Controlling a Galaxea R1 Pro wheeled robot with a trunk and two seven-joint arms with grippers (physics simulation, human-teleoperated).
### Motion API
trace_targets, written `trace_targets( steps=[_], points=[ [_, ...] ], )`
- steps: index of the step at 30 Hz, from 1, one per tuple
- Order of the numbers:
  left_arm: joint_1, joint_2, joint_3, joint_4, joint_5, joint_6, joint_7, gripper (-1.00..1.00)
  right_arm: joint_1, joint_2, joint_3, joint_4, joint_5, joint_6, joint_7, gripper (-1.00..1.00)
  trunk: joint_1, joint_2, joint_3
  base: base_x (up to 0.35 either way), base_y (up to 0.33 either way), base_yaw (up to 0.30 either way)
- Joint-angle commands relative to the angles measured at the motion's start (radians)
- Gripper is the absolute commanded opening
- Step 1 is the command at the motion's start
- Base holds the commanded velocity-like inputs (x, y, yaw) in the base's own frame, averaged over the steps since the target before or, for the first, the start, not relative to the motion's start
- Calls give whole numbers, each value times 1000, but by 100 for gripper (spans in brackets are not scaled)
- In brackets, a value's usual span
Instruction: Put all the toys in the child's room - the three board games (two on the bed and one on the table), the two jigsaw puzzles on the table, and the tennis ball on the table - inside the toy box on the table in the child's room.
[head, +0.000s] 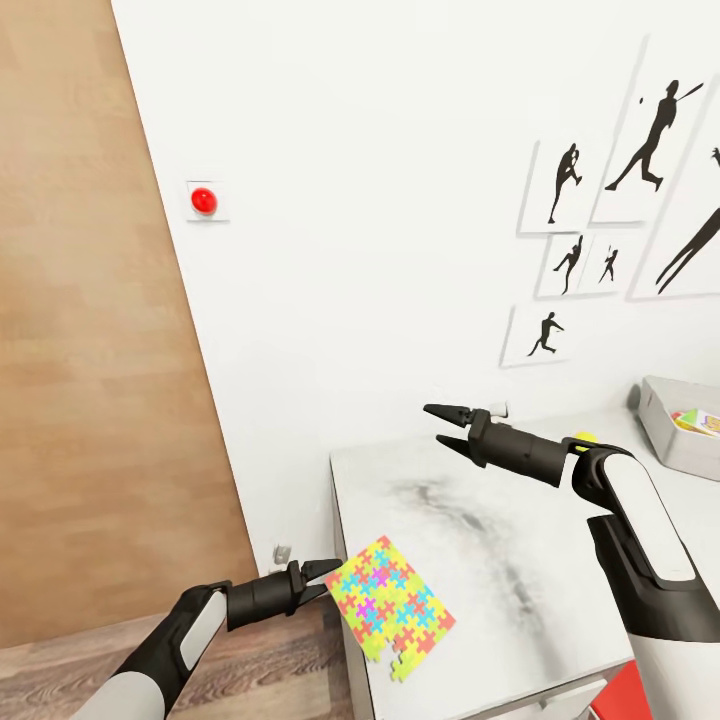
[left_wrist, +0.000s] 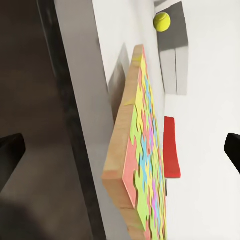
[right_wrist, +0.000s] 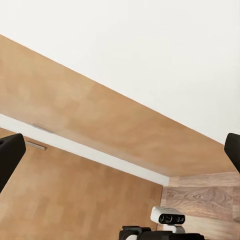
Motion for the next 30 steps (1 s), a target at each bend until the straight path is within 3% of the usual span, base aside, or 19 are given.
trace_targets(
  steps=[1, 11, 30],
  points=[
    [-1, 1, -2, 0, 6, 6, 0, 100, -1, -1, 1, -1, -10, 0, -11, 100, 0, -1, -1, -39, 0, 0],
    [-1, -1, -2, 0, 7, 5, 0, 100, -1, 0, 1, -1, -10, 0, -11, 100, 0, -1, -1, -79, 0, 0],
    [-1, -1, -2, 0, 6, 0, 0, 100, -1, 1, 2, -1, -10, 0, -12, 100, 0, -1, -1, 17, -33, 0]
  ],
)
